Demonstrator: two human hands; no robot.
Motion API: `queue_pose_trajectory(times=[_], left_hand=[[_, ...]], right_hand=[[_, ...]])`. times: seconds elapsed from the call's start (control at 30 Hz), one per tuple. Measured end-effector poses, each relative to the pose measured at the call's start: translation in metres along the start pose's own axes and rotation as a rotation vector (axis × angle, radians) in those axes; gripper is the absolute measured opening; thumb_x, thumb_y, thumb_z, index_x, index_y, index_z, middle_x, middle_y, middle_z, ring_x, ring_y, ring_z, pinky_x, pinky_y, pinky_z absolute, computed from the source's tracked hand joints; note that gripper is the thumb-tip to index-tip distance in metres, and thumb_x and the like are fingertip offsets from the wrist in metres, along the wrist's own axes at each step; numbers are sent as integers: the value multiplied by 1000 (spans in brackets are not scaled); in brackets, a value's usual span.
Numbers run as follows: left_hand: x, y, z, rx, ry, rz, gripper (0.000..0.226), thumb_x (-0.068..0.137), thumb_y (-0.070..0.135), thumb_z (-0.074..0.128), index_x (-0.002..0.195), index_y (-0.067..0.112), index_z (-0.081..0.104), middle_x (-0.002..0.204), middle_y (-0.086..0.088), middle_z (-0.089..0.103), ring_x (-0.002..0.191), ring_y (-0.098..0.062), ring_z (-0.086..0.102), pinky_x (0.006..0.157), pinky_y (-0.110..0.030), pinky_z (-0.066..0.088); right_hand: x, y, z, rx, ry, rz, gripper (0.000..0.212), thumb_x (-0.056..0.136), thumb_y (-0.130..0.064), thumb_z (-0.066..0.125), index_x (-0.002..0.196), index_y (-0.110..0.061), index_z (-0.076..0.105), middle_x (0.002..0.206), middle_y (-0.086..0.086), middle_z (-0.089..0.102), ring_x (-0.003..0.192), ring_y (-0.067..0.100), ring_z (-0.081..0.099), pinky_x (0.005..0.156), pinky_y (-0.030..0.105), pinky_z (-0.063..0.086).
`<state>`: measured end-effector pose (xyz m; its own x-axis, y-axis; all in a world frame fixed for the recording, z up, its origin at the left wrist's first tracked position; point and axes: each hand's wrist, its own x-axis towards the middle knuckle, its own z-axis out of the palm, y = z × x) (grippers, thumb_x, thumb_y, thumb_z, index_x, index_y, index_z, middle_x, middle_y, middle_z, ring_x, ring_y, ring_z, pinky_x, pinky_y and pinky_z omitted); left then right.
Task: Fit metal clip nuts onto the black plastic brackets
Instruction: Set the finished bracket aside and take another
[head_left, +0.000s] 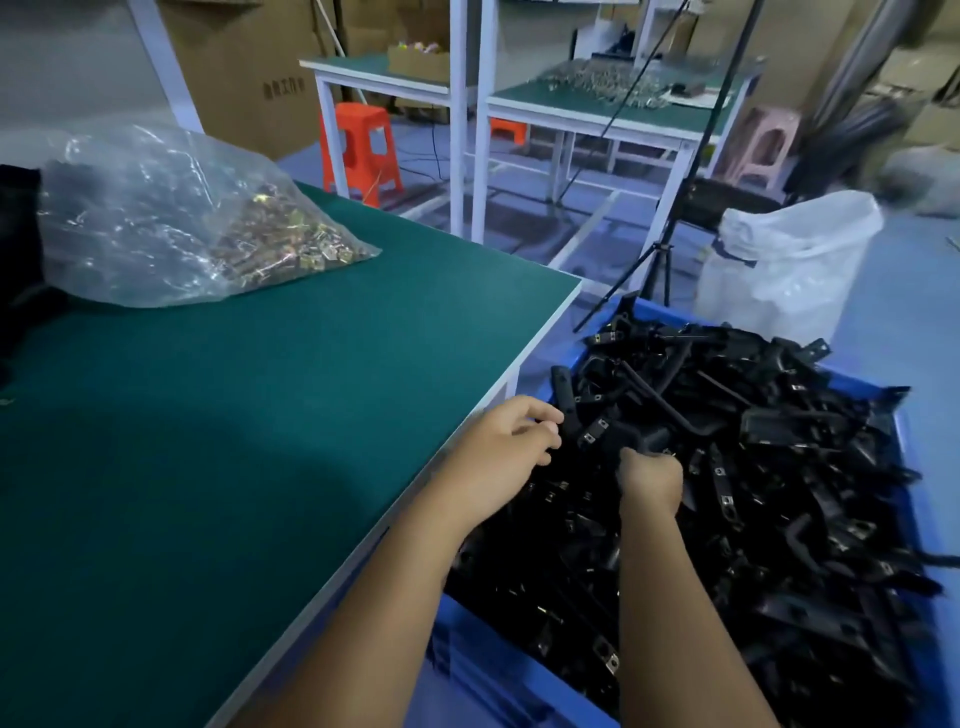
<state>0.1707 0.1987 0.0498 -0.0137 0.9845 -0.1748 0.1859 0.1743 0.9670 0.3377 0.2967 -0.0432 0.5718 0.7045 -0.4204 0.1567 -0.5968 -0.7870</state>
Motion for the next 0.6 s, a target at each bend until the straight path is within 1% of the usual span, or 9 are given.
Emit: queue_pose_trajectory(times=[0.03,0.07,0.1,0.17,0.3,0.4,0.5,0.57,0.6], left_hand=[[-1,2,-3,-23,16,15,20,99,24,50,92,37,65,86,19,72,77,3,67,77,-25,48],[-3,4,-7,-50,40,29,22,100,22,49,93,34,65,83,18,72,76,2,66,76,-24,49],[-5,7,-10,-89,66,39,24,101,20,47,93,32,65,81,15,72,74,0,66,73,-23,51],[-11,13,-16,-191,89,46,26,104,17,44,94,26,66,79,12,72,71,-3,66,69,-23,54],[-24,28,-34,-361,101,88,29,106,15,40,95,18,67,73,5,69,65,-10,63,58,-21,52],[-39,37,-66,-456,259,169,32,105,13,39,87,17,66,62,4,61,55,-9,57,51,-18,48],[-59,37,-116,-478,510,235,33,105,12,39,82,16,63,54,6,57,49,-7,54,48,-18,45],[-79,28,-154,-421,669,253,35,104,11,38,80,17,62,53,7,57,47,-6,53,48,-18,43],[-92,20,-174,-366,752,259,35,104,12,38,80,18,63,53,8,58,48,-6,53,48,-18,43]], right_hand=[[-3,-1,1,-105,42,-10,18,92,-23,59,99,-6,60,104,17,59,93,34,56,80,40,45],[-7,-5,4,-187,101,-39,35,91,-25,58,120,-6,54,126,19,51,113,38,49,94,44,41],[-17,-12,6,-205,147,-92,47,90,-25,58,131,-7,47,137,19,42,123,39,41,102,46,34],[-42,-37,14,-84,172,-249,54,88,-22,58,139,-12,43,142,17,36,128,38,36,107,46,28],[-112,-101,37,246,69,-531,46,88,-18,58,133,-17,52,139,11,42,127,32,38,107,42,27],[-177,-138,59,454,-46,-732,31,88,-13,56,118,-16,58,122,4,49,119,28,46,104,44,34],[-244,-155,94,573,-331,-846,18,88,-8,54,101,-18,60,105,-2,51,107,24,54,95,37,42],[-287,-154,120,561,-558,-887,17,87,-7,53,97,-17,62,99,-1,58,98,19,57,82,24,43],[-307,-150,133,531,-663,-908,17,88,-7,53,95,-19,62,94,-3,59,90,13,57,73,16,41]])
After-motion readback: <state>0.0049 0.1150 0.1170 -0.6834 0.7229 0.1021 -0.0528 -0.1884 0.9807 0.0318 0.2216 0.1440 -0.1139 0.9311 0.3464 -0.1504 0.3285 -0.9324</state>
